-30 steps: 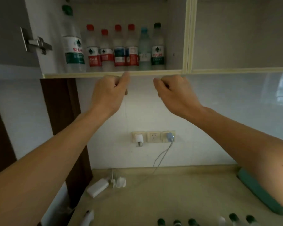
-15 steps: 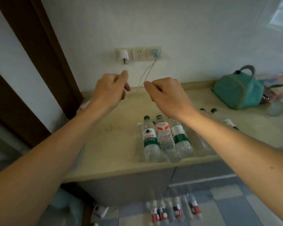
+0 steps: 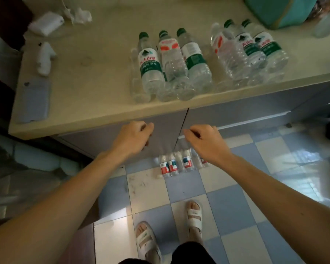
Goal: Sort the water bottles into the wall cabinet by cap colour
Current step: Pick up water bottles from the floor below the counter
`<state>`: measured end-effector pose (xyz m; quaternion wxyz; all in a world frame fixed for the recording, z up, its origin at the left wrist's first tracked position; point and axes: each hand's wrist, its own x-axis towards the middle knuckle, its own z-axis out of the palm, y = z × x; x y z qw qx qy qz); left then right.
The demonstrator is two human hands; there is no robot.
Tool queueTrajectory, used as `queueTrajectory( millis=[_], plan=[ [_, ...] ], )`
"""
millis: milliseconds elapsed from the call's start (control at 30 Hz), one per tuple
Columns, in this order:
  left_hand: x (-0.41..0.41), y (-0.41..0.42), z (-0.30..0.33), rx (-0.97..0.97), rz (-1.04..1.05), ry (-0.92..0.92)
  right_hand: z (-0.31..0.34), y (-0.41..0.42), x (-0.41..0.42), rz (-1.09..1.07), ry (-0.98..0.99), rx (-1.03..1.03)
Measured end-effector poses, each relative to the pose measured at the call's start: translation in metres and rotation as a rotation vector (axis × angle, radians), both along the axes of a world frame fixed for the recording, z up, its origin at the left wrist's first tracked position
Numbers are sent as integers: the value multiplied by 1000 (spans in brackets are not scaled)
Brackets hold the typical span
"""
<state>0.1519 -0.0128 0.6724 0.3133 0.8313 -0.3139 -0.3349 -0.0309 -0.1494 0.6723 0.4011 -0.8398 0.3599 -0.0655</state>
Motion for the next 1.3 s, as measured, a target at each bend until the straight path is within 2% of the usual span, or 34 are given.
queueTrajectory(
  millis=[200,367,533,733,900,967,1067,1200,1300],
  plan=[
    [-34,-11,-135,227,25,68,-141,-26,-44,-64,229,239],
    [-68,-21,-270,321,151,142,-272,-51,-65,-32,336,373],
    [-93,-44,-391,297,293,141,-401,-74,-65,54,393,372],
    [-89,-63,-536,262,327,95,-543,-89,-43,80,449,245],
    [-75,-70,-653,247,311,85,-651,-89,-24,16,446,273],
    [-65,-74,-693,240,310,80,-687,-89,-12,-21,392,327],
    [-51,-79,-739,254,291,107,-730,-86,3,6,354,296],
    [-46,-83,-781,263,193,151,-767,-74,16,3,333,322],
    [-42,-87,-800,259,181,132,-783,-64,23,-14,317,258]
  ],
)
